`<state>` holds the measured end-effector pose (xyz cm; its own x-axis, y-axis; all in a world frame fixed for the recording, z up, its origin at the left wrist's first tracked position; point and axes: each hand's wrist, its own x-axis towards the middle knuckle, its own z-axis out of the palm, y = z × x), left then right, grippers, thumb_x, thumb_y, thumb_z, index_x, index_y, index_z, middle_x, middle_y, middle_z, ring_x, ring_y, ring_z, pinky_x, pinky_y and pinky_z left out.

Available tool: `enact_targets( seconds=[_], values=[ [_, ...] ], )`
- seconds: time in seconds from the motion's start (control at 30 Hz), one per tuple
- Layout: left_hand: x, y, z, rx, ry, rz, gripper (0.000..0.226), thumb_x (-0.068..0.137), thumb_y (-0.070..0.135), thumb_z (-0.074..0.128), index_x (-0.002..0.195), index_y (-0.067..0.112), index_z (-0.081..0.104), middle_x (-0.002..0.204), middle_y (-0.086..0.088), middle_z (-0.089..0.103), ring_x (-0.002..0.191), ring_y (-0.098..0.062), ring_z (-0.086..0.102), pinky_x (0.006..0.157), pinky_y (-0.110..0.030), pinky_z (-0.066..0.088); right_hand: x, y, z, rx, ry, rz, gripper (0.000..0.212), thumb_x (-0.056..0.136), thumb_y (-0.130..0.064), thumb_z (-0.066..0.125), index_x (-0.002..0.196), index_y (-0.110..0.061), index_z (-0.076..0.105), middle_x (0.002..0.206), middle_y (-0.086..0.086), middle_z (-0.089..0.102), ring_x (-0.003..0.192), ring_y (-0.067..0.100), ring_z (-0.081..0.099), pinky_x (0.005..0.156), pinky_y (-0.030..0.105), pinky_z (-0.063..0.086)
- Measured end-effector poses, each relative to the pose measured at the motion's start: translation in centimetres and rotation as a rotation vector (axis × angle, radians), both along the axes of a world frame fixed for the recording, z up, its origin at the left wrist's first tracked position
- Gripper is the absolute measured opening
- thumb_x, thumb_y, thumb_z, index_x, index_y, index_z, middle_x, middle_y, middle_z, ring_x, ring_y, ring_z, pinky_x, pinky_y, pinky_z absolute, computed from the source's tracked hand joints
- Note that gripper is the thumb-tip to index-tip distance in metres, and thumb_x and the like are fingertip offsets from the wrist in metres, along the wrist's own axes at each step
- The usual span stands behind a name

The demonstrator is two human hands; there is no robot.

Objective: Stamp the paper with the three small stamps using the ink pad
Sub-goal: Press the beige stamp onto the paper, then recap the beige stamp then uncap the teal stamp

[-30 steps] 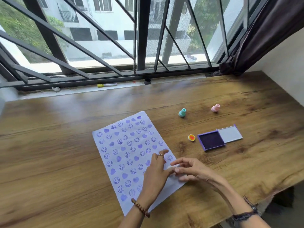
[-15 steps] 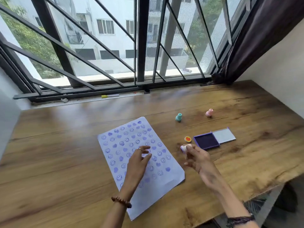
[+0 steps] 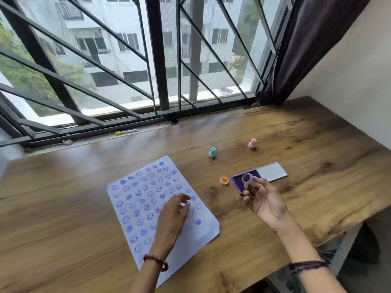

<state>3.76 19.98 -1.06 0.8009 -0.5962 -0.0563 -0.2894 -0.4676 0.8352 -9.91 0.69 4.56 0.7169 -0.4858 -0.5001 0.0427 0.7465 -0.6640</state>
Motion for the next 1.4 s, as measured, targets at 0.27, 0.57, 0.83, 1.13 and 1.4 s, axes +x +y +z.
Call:
enact_targets(
  seconds=[0.27, 0.57, 0.83, 1.13, 1.4],
  values=[
    [-0.4, -9.0, 0.2, 0.096, -0.041, -0.158, 0.021, 0.086, 0.01, 0.055, 0.106, 0.012, 0.061, 0.107, -0.007, 0.065, 0.093, -0.024, 0.06, 0.083, -0.035, 0.047, 0.3, -3.6, -0.8, 0.023, 0.082, 0.005, 0.02, 0.087, -0.022, 0.049, 0.077, -0.011, 0.063, 0.054, -0.003, 0.062, 0.044, 0.008, 0.056, 0.041, 0.018, 0.049],
    [-0.6, -14.3, 0.2, 0.173, -0.218, -0.185, 0.016, 0.082, 0.013, 0.059, 0.094, 0.005, 0.063, 0.099, -0.015, 0.058, 0.09, -0.03, 0.057, 0.08, -0.042, 0.046, -0.2, -6.6, -2.0, -0.102, 0.098, 0.132, 0.029, 0.085, -0.021, 0.052, 0.066, -0.015, 0.073, 0.061, -0.003, 0.066, 0.048, 0.009, 0.057, 0.044, 0.021, 0.05],
    [-2.5, -13.8, 2.0, -0.327, 0.557, 0.139, 0.017, 0.08, 0.011, 0.067, 0.096, 0.009, 0.07, 0.083, 0.002, 0.069, 0.065, 0.006, 0.063, 0.059, -0.01, 0.051, 0.8, -8.0, -1.9, -0.421, 0.122, 0.303, 0.016, 0.084, -0.012, 0.059, 0.078, -0.023, 0.068, 0.074, -0.003, 0.071, 0.062, 0.011, 0.062, 0.051, 0.024, 0.051],
    [-3.7, -13.9, 4.0, -0.516, 0.591, 0.064, 0.015, 0.073, 0.019, 0.07, 0.086, 0.015, 0.075, 0.082, 0.004, 0.076, 0.084, -0.006, 0.066, 0.069, -0.013, 0.051, 0.9, -7.5, -0.2, -0.892, 0.087, 0.384, 0.023, 0.084, -0.007, 0.062, 0.089, -0.029, 0.067, 0.075, -0.018, 0.071, 0.072, -0.002, 0.062, 0.07, 0.021, 0.049],
    [-2.8, -14.9, 4.3, -0.525, 0.631, -0.022, 0.034, 0.063, 0.034, 0.073, 0.092, 0.015, 0.074, 0.086, 0.001, 0.077, 0.088, -0.01, 0.066, 0.072, -0.015, 0.052, 1.0, -7.7, 1.4, -1.138, 0.088, 0.286, 0.025, 0.081, -0.012, 0.066, 0.082, -0.037, 0.067, 0.077, -0.027, 0.067, 0.069, -0.004, 0.059, 0.06, 0.01, 0.043]
  ],
)
